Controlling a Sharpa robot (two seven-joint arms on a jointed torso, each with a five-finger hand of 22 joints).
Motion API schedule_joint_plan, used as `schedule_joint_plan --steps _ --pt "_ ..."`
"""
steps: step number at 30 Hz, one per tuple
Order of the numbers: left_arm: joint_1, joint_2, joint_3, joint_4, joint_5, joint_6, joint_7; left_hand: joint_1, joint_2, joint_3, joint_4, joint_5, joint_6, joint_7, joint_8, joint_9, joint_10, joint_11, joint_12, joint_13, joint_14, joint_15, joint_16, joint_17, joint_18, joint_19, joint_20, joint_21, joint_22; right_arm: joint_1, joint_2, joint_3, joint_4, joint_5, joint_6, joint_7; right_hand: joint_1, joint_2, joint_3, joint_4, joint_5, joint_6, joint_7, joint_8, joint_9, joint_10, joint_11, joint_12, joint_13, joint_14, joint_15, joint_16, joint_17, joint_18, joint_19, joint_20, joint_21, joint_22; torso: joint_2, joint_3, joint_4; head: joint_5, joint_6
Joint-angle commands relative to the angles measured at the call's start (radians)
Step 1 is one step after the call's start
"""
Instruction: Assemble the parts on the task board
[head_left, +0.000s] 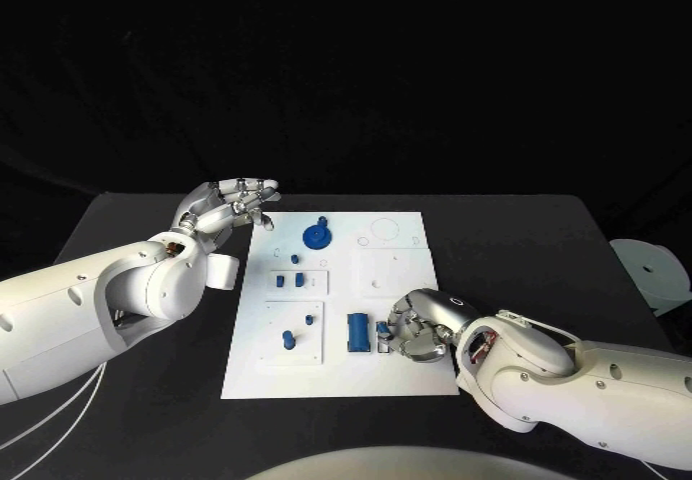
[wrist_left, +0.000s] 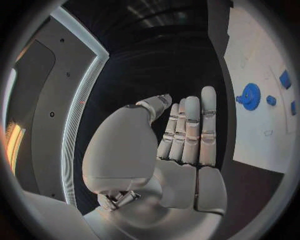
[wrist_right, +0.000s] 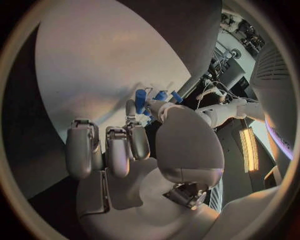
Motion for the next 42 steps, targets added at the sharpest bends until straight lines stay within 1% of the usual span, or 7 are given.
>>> schedule_joint_plan --steps 1,8,14,21,24,33,42 --pt "0.001 0.002 0.001 0.002 -0.009 0.019 0.003 -0.001 0.002 0.001 -0.003 0.002 -0.004 0.000 0.005 -0.001 -0.009 0.000 0.004 0.002 -0.007 0.003 0.003 -0.001 0.014 -0.004 -0.001 -0.004 -0.002 -0.002 0.007 -0.001 -0.004 0.010 0.043 -0.002 -0.007 0.000 -0.001 0.003 -0.003 0.031 -0.030 -0.003 -0.004 0.026 -0.006 0.003 0.108 0.088 -0.004 0.006 0.180 -0.013 0.039 -0.003 0.005 0.210 0.000 0.0004 -0.0008 0.000 -0.002" --pt "0.001 0.001 0.001 0.000 -0.009 0.019 0.001 -0.001 0.002 0.001 -0.003 0.002 -0.004 0.000 0.005 -0.001 -0.009 0.000 0.004 0.002 -0.007 0.003 0.003 -0.001 0.014 -0.004 -0.001 -0.004 -0.002 -0.002 0.013 -0.001 -0.010 0.012 0.043 -0.010 -0.018 0.001 -0.001 0.006 -0.004 0.034 -0.031 -0.001 -0.004 0.029 -0.007 0.010 0.114 0.088 -0.005 0.006 0.182 -0.013 0.040 -0.004 0.007 0.210 -0.001 0.0000 -0.0003 0.001 -0.003" --pt "0.001 0.001 0.001 -0.001 -0.009 0.020 0.000 -0.001 0.002 0.001 -0.003 0.002 -0.004 0.000 0.006 -0.001 -0.011 0.000 0.005 0.002 -0.007 0.003 0.003 -0.002 0.014 -0.004 -0.001 -0.004 -0.002 -0.002 0.015 -0.001 -0.012 0.013 0.046 -0.008 -0.089 0.024 -0.003 0.026 -0.007 0.044 -0.032 0.001 -0.005 0.034 -0.007 0.021 0.124 0.089 -0.006 0.008 0.185 -0.014 0.041 -0.006 0.010 0.211 -0.001 -0.0008 -0.0006 0.001 -0.002" --pt "0.001 0.000 0.001 -0.001 -0.009 0.020 -0.002 -0.002 0.002 0.001 -0.003 0.002 -0.005 0.000 0.006 -0.001 -0.014 0.001 0.005 0.001 -0.008 0.004 0.003 -0.002 0.014 -0.004 -0.001 -0.004 -0.002 -0.002 0.016 -0.001 -0.009 0.015 0.058 0.004 -0.150 0.003 -0.027 0.027 -0.042 0.049 -0.033 0.002 -0.006 0.037 -0.008 0.027 0.130 0.089 -0.006 0.009 0.188 -0.014 0.041 -0.006 0.010 0.211 -0.001 -0.0008 -0.0006 0.001 -0.003" --pt "0.001 0.000 0.001 -0.001 -0.010 0.020 -0.004 -0.003 0.002 0.001 -0.003 0.003 -0.005 0.000 0.007 -0.001 -0.016 0.001 0.005 0.001 -0.008 0.004 0.003 -0.002 0.014 -0.004 0.000 -0.004 -0.002 -0.003 0.015 -0.001 -0.006 0.016 0.060 0.009 -0.180 -0.006 -0.049 0.027 -0.015 0.052 -0.035 0.004 -0.006 0.038 -0.009 0.028 0.132 0.089 -0.008 0.009 0.187 -0.014 0.041 -0.007 0.010 0.211 -0.001 -0.0006 -0.0004 0.002 -0.003" --pt "0.001 -0.001 0.001 -0.002 -0.010 0.019 -0.005 0.001 0.006 0.006 -0.005 0.004 -0.005 0.000 0.008 -0.001 -0.019 0.001 0.005 0.000 -0.009 0.004 0.003 -0.003 0.014 -0.004 -0.001 -0.004 -0.002 -0.003 0.005 -0.001 0.000 0.011 0.052 0.014 -0.230 -0.006 -0.092 0.030 -0.011 0.053 -0.036 0.005 -0.006 0.038 -0.010 0.028 0.134 0.089 -0.009 0.009 0.188 -0.014 0.040 -0.008 0.009 0.211 -0.001 -0.0003 -0.0010 0.004 -0.003" --pt "0.001 -0.002 0.001 -0.002 -0.010 0.019 -0.005 0.001 0.007 0.007 -0.006 0.005 -0.006 0.001 0.008 -0.002 -0.020 0.002 0.006 0.000 -0.009 0.004 0.003 -0.003 0.014 -0.004 -0.001 -0.004 -0.002 -0.003 -0.007 -0.001 0.000 0.005 0.042 0.016 -0.215 -0.005 -0.096 0.022 -0.022 0.052 -0.037 0.006 -0.006 0.038 -0.011 0.026 0.134 0.089 -0.009 0.008 0.187 -0.014 0.040 -0.009 0.008 0.210 -0.001 -0.0001 -0.0007 0.004 -0.002"
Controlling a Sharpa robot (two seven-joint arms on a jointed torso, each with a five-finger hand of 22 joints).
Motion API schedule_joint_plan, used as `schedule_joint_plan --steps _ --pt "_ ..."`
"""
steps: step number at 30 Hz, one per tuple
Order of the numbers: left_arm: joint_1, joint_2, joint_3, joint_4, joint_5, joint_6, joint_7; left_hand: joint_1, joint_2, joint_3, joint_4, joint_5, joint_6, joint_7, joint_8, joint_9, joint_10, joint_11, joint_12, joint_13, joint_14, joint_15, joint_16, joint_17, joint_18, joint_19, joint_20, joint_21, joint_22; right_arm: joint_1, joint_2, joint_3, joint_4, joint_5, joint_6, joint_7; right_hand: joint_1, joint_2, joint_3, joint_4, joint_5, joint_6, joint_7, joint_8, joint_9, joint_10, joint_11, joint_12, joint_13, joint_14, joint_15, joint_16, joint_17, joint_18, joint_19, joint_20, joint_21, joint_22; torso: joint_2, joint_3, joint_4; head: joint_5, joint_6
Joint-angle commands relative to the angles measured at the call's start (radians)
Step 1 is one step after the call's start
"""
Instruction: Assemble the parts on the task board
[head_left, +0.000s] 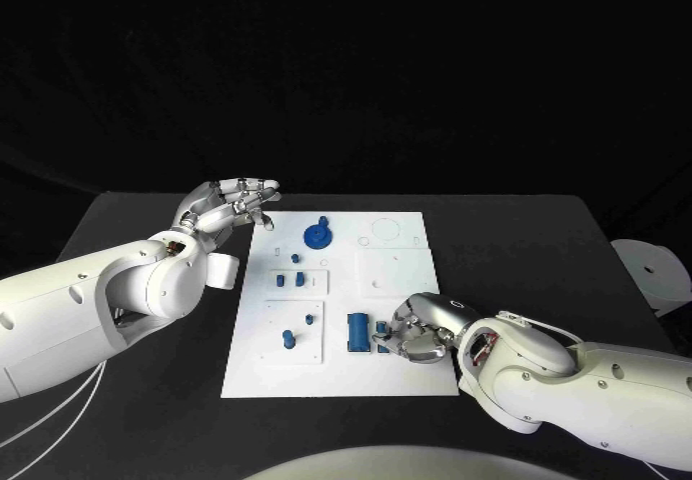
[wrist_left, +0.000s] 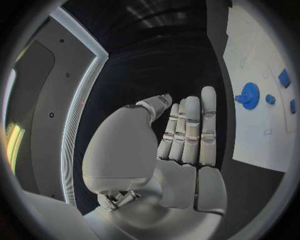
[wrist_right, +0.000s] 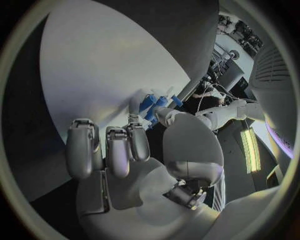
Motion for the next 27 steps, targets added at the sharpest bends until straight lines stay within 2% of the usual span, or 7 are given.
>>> schedule_joint_plan --steps 1,4,9,20,27 --pt "0.001 0.001 0.001 0.001 -0.004 0.016 0.003 0.001 0.007 0.003 -0.002 0.005 -0.006 0.001 0.003 -0.002 -0.005 0.001 0.006 0.000 -0.005 0.000 0.003 -0.001 0.014 -0.004 -0.001 -0.004 -0.001 -0.001 -0.003 0.000 0.001 -0.010 0.005 0.013 0.008 0.001 -0.002 -0.003 -0.005 0.004 -0.004 0.002 0.001 0.034 -0.008 0.002 0.134 0.089 -0.010 0.005 0.187 -0.014 0.040 -0.009 0.004 0.211 0.001 -0.0003 0.0000 0.000 -0.001" --pt "0.001 0.000 0.001 0.001 -0.004 0.015 0.003 0.001 0.007 0.003 -0.002 0.005 -0.006 0.001 0.003 -0.002 -0.005 0.001 0.006 0.000 -0.005 0.000 0.003 -0.001 0.014 -0.004 -0.001 -0.004 -0.001 -0.001 -0.010 0.000 0.004 -0.010 0.002 0.022 0.037 -0.003 -0.009 -0.012 -0.024 0.002 -0.003 0.003 0.001 0.033 -0.008 0.000 0.134 0.089 -0.010 0.005 0.187 -0.014 0.040 -0.009 0.003 0.211 0.001 0.0003 0.0007 0.002 -0.001" --pt "0.001 -0.001 0.001 0.001 -0.004 0.015 0.002 0.001 0.007 0.003 -0.002 0.005 -0.006 0.001 0.003 -0.002 -0.005 0.001 0.006 0.000 -0.005 0.000 0.003 -0.001 0.014 -0.004 -0.001 -0.004 -0.001 -0.001 -0.021 0.000 0.015 -0.004 -0.008 0.044 0.039 -0.008 -0.024 -0.004 -0.035 0.001 -0.002 0.003 0.001 0.034 -0.008 0.000 0.135 0.089 -0.009 0.005 0.187 -0.014 0.040 -0.009 0.003 0.211 0.000 0.0002 0.0003 0.003 -0.001" --pt "0.001 -0.001 0.001 0.000 -0.004 0.015 0.003 0.001 0.007 0.003 -0.002 0.005 -0.006 0.001 0.003 -0.002 -0.005 0.001 0.006 0.000 -0.005 0.000 0.003 -0.001 0.014 -0.004 -0.001 -0.004 -0.001 -0.001 -0.045 0.000 0.027 0.019 -0.002 0.078 0.026 -0.016 -0.063 0.004 -0.028 0.002 -0.003 0.005 0.002 0.034 -0.008 0.000 0.136 0.089 -0.010 0.005 0.189 -0.014 0.040 -0.010 0.005 0.211 0.000 -0.0006 -0.0001 0.005 0.000" --pt "0.001 -0.002 0.001 0.000 -0.004 0.016 0.003 0.001 0.007 0.003 -0.002 0.005 -0.006 0.001 0.003 -0.002 -0.005 0.001 0.006 0.000 -0.005 0.000 0.003 -0.001 0.014 -0.004 -0.001 -0.004 -0.001 -0.002 -0.050 0.000 0.022 0.026 0.016 0.085 0.054 -0.017 -0.078 -0.003 -0.027 0.000 -0.004 0.005 0.002 0.034 -0.008 -0.001 0.136 0.089 -0.010 0.005 0.189 -0.014 0.040 -0.010 0.006 0.211 0.000 -0.0005 0.0002 0.005 0.000"
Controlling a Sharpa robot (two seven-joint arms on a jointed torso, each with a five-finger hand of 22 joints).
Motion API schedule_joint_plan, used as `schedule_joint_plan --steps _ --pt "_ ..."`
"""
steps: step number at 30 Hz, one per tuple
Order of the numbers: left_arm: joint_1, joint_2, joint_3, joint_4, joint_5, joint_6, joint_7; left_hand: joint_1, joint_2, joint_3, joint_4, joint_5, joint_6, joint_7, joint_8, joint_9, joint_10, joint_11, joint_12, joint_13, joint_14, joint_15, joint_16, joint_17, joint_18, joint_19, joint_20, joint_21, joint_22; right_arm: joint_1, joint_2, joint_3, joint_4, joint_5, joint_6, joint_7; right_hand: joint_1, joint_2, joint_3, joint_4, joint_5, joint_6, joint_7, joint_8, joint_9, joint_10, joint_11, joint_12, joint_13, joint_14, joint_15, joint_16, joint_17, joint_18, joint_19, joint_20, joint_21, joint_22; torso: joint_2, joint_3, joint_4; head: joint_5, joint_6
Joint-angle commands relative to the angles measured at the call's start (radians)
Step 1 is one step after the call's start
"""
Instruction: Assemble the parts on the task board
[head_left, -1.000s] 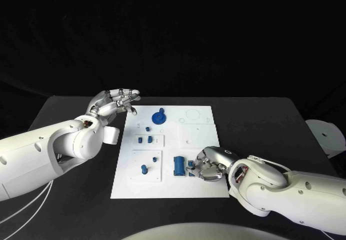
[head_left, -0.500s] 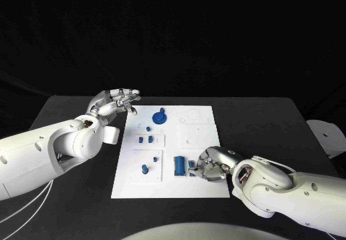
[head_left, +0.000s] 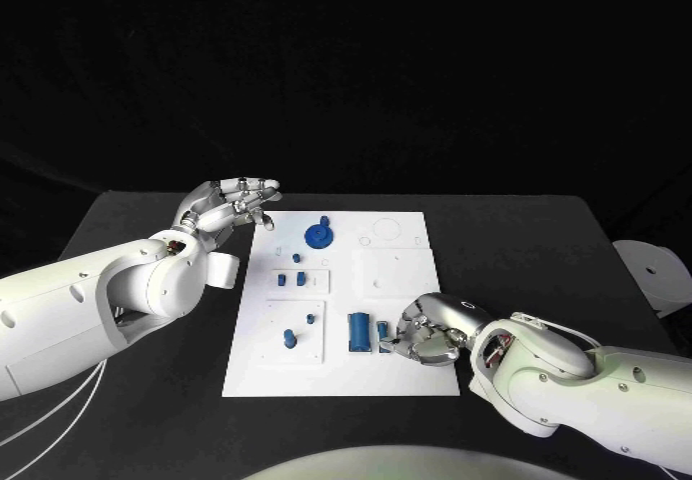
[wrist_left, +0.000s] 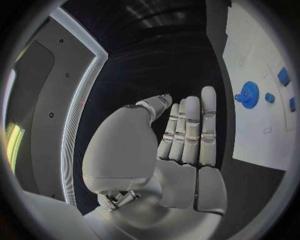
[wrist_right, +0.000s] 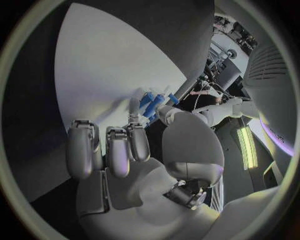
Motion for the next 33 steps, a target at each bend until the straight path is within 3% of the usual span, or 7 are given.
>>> schedule_joint_plan --steps 1,13,24,33 --pt "0.001 0.001 0.001 0.002 -0.003 0.015 0.005 0.001 0.007 0.003 -0.002 0.005 -0.006 0.001 0.003 -0.002 -0.005 0.001 0.006 0.000 -0.005 0.000 0.003 -0.001 0.014 -0.004 -0.001 -0.004 -0.001 -0.001 0.000 0.000 -0.003 0.007 0.024 0.021 0.023 0.002 -0.010 0.000 0.006 0.000 -0.004 0.005 0.001 0.034 -0.008 -0.001 0.136 0.093 -0.007 0.005 0.189 -0.014 0.040 -0.010 0.006 0.212 0.000 0.0001 0.0009 -0.001 -0.001" --pt "0.001 0.001 0.001 0.002 -0.003 0.014 0.005 0.001 0.007 0.003 -0.002 0.005 -0.006 0.001 0.003 -0.002 -0.005 0.001 0.006 0.000 -0.005 0.000 0.003 -0.001 0.014 -0.004 -0.001 -0.004 -0.001 -0.002 0.013 0.000 -0.023 0.003 0.044 0.017 0.087 0.007 -0.030 -0.012 0.005 -0.003 -0.003 0.005 0.001 0.034 -0.008 -0.003 0.137 0.093 -0.006 0.005 0.189 -0.014 0.039 -0.010 0.005 0.211 0.000 -0.0004 0.0005 -0.001 -0.003" --pt "0.001 0.002 0.001 0.002 -0.003 0.014 0.005 0.001 0.007 0.003 -0.002 0.005 -0.006 0.001 0.003 -0.002 -0.005 0.001 0.006 0.000 -0.005 0.000 0.003 -0.001 0.014 -0.004 -0.001 -0.004 -0.001 -0.002 0.035 0.000 -0.054 -0.007 0.043 0.018 0.093 0.009 -0.031 -0.013 0.004 -0.003 -0.003 0.005 0.001 0.034 -0.008 -0.001 0.138 0.093 -0.006 0.006 0.190 -0.014 0.040 -0.010 0.007 0.212 0.000 0.0006 0.0024 -0.002 -0.003" --pt "0.001 0.001 0.001 0.002 -0.003 0.014 0.005 0.001 0.007 0.003 -0.002 0.005 -0.006 0.001 0.003 -0.002 -0.005 0.001 0.006 0.000 -0.005 0.000 0.003 -0.001 0.014 -0.004 -0.001 -0.004 -0.001 -0.002 0.035 0.000 -0.054 -0.009 0.027 0.028 0.098 0.009 -0.034 -0.013 0.004 -0.003 -0.003 0.005 0.001 0.034 -0.008 -0.002 0.138 0.093 -0.006 0.006 0.190 -0.014 0.040 -0.010 0.007 0.212 0.000 -0.0002 -0.0008 0.001 -0.001"
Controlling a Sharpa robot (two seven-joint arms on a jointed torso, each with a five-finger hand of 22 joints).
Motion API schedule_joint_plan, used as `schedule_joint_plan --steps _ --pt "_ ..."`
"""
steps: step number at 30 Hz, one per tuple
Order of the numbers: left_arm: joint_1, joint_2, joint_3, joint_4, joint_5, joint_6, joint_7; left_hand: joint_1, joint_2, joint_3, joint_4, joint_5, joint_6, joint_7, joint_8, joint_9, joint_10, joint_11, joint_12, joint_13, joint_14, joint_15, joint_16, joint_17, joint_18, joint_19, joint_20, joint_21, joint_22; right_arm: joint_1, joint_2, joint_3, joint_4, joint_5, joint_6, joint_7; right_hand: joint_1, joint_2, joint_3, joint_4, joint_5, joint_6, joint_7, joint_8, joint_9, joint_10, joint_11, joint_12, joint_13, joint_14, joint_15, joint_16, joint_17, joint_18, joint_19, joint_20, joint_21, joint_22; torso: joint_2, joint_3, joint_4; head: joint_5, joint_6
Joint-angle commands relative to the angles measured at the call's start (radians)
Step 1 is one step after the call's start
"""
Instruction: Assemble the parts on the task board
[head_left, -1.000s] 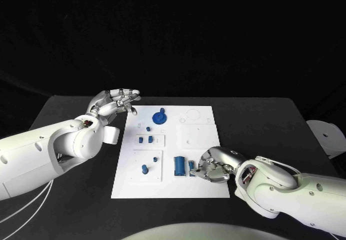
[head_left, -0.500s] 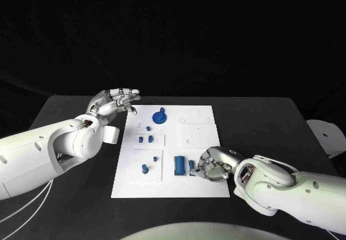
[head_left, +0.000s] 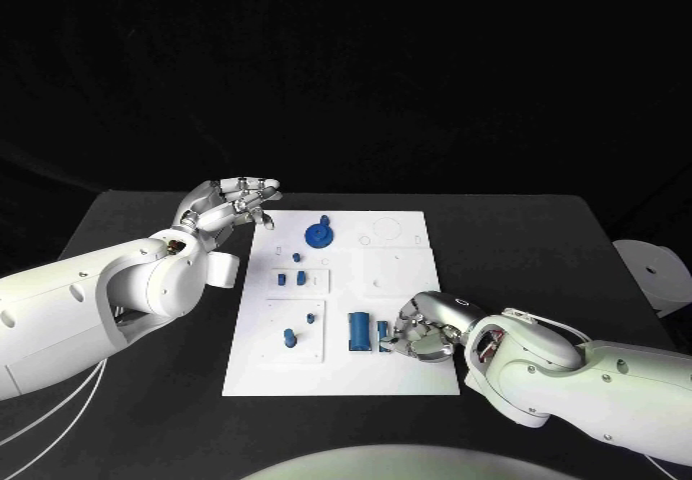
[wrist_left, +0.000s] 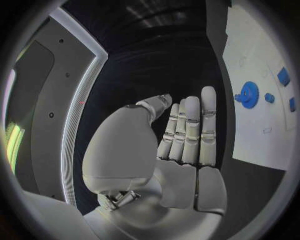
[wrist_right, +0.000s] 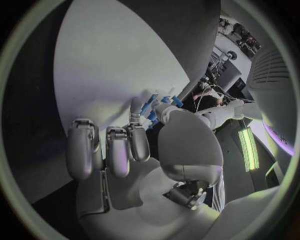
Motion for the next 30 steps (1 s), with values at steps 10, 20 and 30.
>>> schedule_joint_plan --steps 10,20,30 --pt "0.000 0.007 0.000 -0.010 -0.003 0.015 0.007 0.001 0.007 0.003 -0.002 0.005 -0.006 0.001 0.003 -0.002 -0.005 0.001 0.006 0.000 -0.005 0.000 0.003 -0.001 0.014 -0.004 -0.001 -0.004 -0.001 0.018 -0.022 0.003 0.000 0.168 -0.124 0.204 0.052 0.002 -0.038 0.014 0.049 -0.060 0.023 -0.025 -0.005 -0.019 0.012 -0.113 0.069 0.078 0.011 -0.022 0.126 0.006 0.001 0.002 -0.110 0.182 -0.007 -0.0015 -0.0003 -0.001 0.016" --pt "-0.028 0.030 -0.001 -0.058 0.013 0.022 0.027 -0.011 0.004 0.001 0.002 0.003 -0.010 0.002 0.007 -0.002 -0.011 0.004 0.012 0.000 -0.013 0.004 0.002 -0.005 0.013 -0.010 0.002 -0.007 -0.002 0.095 0.017 0.004 -0.199 0.768 -0.105 0.607 0.187 0.028 -0.061 -0.033 0.084 -0.184 0.082 -0.098 -0.020 -0.335 0.066 -0.682 -0.305 -0.066 0.055 -0.304 -0.305 0.107 -0.250 0.045 -0.772 -0.023 -0.046 -0.0148 -0.0081 -0.005 0.059" --pt "-0.051 0.095 -0.001 -0.150 0.087 0.010 0.056 -0.045 -0.013 -0.029 0.044 -0.002 -0.062 0.022 0.006 -0.015 -0.067 0.039 -0.026 -0.044 -0.238 0.059 -0.312 -0.155 0.006 -0.184 0.059 -0.275 -0.154 0.135 0.144 0.006 -0.497 1.178 0.050 0.784 0.229 0.051 0.012 -0.061 0.047 -0.306 0.176 -0.214 -0.111 -0.556 0.177 -1.074 -0.703 -0.520 0.189 -0.990 -0.820 0.104 -0.561 0.155 -1.235 -0.345 -0.085 -0.0212 -0.0196 0.002 0.131"
